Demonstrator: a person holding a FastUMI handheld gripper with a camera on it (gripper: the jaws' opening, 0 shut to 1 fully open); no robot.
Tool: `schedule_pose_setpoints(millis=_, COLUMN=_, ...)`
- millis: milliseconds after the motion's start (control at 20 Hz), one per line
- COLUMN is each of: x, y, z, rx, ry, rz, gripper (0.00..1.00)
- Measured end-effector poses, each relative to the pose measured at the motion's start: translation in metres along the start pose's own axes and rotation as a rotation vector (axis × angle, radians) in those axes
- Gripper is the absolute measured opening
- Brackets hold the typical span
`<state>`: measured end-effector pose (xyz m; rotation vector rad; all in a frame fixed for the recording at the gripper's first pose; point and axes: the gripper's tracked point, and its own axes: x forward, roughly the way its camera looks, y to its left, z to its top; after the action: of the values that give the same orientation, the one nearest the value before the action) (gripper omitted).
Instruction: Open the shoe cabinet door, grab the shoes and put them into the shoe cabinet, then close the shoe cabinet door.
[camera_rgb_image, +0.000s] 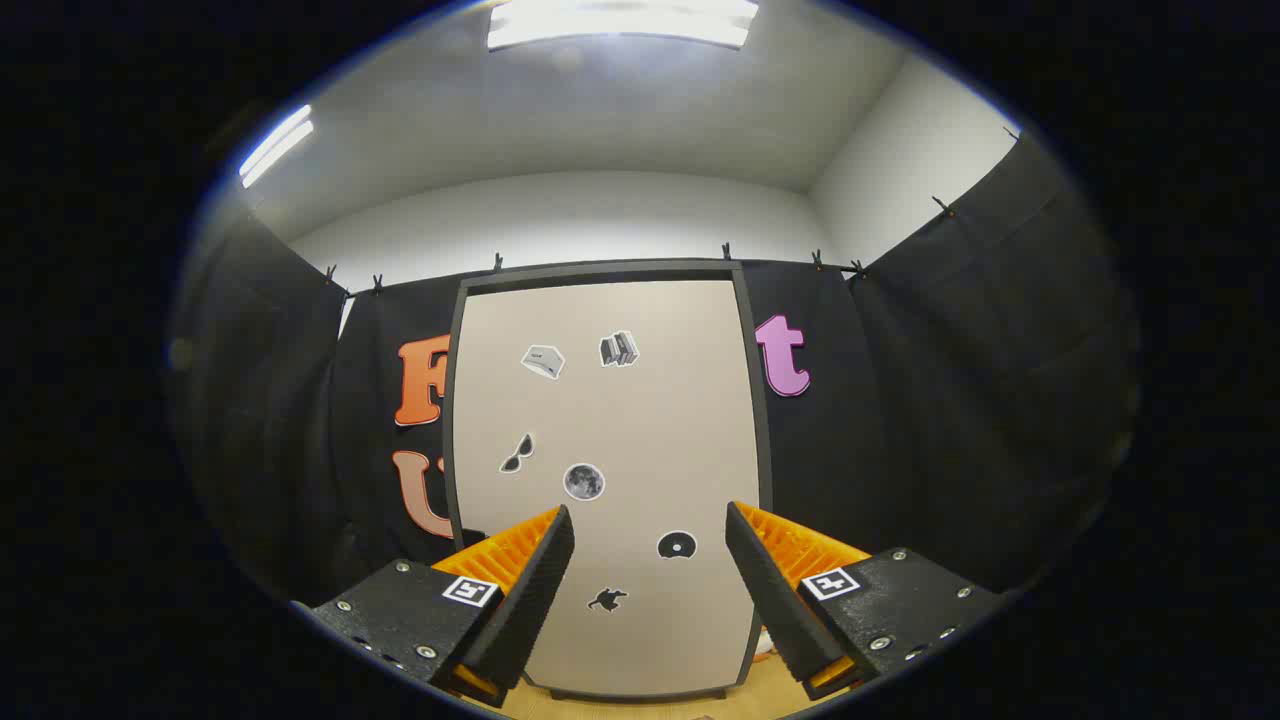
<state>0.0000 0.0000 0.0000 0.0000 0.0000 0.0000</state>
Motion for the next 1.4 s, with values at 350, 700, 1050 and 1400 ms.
schedule_pose_setpoints(millis=350, x=0.002, y=0.002, z=0.000, rx=-0.004, ry=-0.001, rz=0.008, gripper=0.95)
schedule_pose_setpoints(millis=700, x=0.002, y=0.003, z=0.008, rx=0.005, ry=-0.018, rz=0.012, gripper=0.95)
schedule_pose_setpoints(millis=1050, x=0.001, y=0.008, z=0.010, rx=0.004, ry=-0.027, rz=0.022, gripper=0.95)
schedule_pose_setpoints(millis=1400, x=0.005, y=0.026, z=0.003, rx=0.005, ry=-0.013, rz=0.053, gripper=0.95)
